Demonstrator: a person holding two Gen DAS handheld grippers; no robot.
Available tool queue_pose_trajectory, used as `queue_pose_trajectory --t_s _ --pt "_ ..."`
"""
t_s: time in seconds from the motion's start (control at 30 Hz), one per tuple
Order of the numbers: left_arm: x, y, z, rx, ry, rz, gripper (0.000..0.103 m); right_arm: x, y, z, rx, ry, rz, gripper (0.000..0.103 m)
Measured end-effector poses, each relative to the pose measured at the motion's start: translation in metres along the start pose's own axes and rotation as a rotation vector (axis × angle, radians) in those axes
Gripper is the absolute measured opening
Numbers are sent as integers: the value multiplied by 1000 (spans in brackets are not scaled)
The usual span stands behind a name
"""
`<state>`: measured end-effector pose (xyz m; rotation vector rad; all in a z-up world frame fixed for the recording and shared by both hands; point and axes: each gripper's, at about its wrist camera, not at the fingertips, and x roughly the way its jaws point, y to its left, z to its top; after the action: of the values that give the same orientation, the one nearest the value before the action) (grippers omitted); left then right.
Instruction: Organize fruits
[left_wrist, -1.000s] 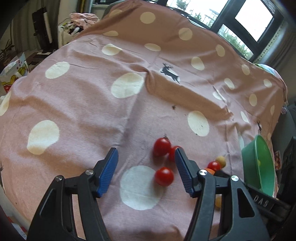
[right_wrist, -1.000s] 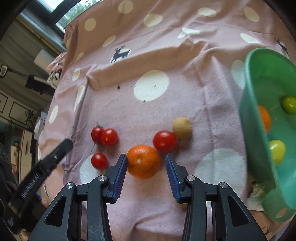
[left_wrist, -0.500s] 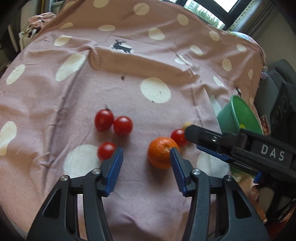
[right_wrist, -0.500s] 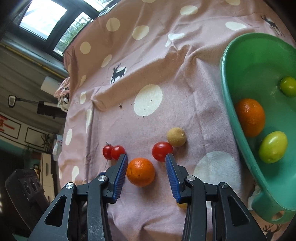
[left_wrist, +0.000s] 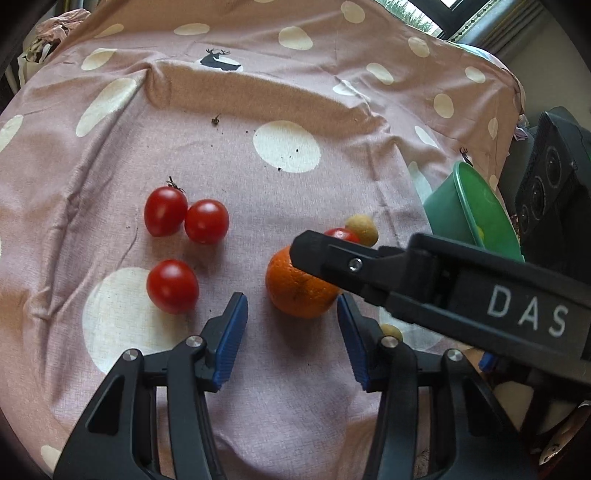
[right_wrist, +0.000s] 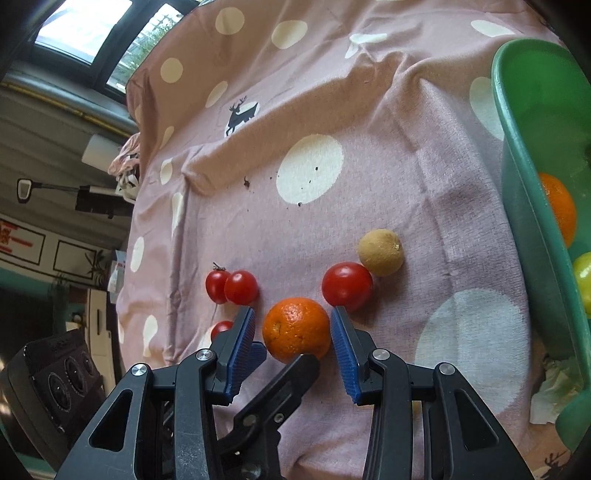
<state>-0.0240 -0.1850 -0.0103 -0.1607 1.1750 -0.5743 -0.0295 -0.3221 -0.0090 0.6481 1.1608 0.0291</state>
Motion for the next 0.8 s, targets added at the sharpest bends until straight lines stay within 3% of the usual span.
queue_pose_trajectory --t_s 0.8 --pt "-1 1 0 3 -10 -31 39 7 4 -1 -42 -9 -2 43"
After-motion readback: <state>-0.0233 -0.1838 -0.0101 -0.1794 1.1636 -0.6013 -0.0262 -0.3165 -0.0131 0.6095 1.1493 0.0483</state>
